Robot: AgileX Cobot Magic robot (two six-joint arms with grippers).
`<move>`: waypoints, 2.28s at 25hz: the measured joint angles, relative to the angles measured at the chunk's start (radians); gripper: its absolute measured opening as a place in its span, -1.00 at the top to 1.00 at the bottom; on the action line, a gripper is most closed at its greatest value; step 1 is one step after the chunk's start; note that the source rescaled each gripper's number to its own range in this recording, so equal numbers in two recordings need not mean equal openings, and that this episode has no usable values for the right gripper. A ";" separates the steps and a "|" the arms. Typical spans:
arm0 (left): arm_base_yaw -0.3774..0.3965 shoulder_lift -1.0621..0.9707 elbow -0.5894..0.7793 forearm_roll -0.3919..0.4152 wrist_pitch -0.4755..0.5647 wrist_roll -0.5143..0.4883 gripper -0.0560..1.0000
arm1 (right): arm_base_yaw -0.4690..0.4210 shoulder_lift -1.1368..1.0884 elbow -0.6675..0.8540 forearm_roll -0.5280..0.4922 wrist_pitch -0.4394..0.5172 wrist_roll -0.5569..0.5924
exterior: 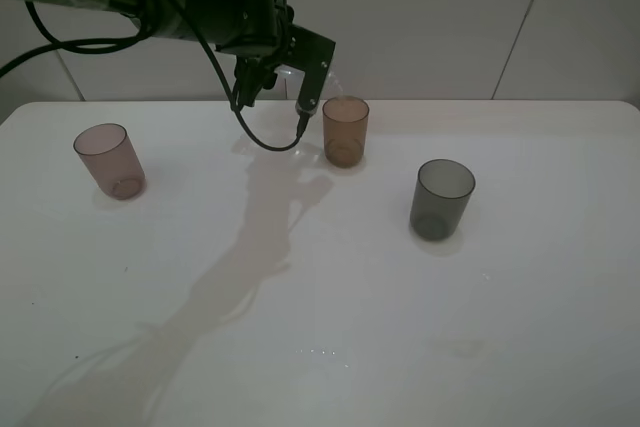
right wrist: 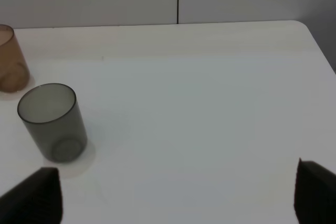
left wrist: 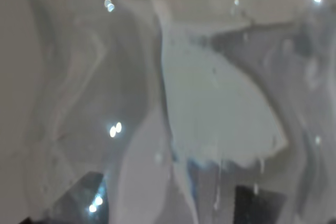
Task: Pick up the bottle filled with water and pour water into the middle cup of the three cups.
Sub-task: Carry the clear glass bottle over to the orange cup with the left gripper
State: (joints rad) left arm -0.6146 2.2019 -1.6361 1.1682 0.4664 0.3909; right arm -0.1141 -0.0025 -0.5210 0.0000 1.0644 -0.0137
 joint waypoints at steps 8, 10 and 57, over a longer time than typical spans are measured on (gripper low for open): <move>0.000 0.000 0.000 0.034 0.000 0.005 0.83 | 0.000 0.000 0.000 0.000 0.000 0.000; -0.001 0.000 0.000 0.056 0.001 0.007 0.83 | 0.000 0.000 0.000 0.000 0.000 0.000; -0.032 0.000 0.049 0.343 -0.048 0.008 0.83 | 0.000 0.000 0.000 0.000 0.000 0.000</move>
State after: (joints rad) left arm -0.6464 2.2019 -1.5872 1.5110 0.4183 0.3993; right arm -0.1141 -0.0025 -0.5210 0.0000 1.0644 -0.0137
